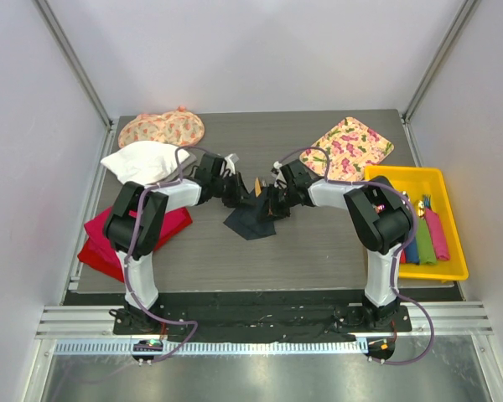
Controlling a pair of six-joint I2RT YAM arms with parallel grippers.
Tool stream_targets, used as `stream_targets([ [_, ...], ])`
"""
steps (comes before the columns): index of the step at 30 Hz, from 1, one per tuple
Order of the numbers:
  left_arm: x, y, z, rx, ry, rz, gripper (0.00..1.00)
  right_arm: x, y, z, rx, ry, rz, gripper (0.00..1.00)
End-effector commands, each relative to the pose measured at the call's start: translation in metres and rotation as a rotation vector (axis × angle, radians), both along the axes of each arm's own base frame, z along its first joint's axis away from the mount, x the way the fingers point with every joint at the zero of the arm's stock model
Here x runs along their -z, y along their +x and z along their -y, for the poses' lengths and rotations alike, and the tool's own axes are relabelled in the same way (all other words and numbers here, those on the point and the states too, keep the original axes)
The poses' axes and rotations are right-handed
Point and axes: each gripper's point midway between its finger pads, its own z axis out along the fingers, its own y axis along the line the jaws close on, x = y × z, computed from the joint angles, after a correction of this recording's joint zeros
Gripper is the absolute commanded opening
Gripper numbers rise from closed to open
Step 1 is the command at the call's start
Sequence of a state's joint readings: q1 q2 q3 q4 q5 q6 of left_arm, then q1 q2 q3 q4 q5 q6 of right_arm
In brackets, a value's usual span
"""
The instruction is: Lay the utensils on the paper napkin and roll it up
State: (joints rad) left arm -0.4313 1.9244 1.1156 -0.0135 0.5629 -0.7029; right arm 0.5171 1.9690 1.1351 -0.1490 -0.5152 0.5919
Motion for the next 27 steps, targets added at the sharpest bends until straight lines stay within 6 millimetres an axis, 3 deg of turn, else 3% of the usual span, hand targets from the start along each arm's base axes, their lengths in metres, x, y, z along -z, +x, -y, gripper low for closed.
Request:
stream_targets([
  [1,-0.02,0.013,0.013,-0.015,-0.086,0.05,0.11,0.037,-0.01,0.018,0.03,-0.108,-0.056,0.09],
  [10,0.012,0.009,0.02,-0.015,-0.047,-0.004,0.1,0.035,-0.01,0.015,0.031,-0.082,-0.059,0.1],
  [15,0.046,0.001,0.004,-0.023,0.077,-0.054,0.07,0.027,-0.008,0.012,0.024,-0.057,-0.044,0.11],
  [18,0.059,-0.004,-0.008,-0.034,0.152,-0.079,0.05,0.011,-0.005,0.008,0.008,-0.034,-0.015,0.15],
  [22,0.061,-0.005,-0.013,-0.033,0.177,-0.076,0.04,-0.024,0.004,0.006,-0.013,-0.027,0.072,0.19],
  [27,0.059,-0.006,-0.012,-0.027,0.175,-0.074,0.04,-0.032,0.01,0.014,-0.02,-0.092,0.14,0.19],
])
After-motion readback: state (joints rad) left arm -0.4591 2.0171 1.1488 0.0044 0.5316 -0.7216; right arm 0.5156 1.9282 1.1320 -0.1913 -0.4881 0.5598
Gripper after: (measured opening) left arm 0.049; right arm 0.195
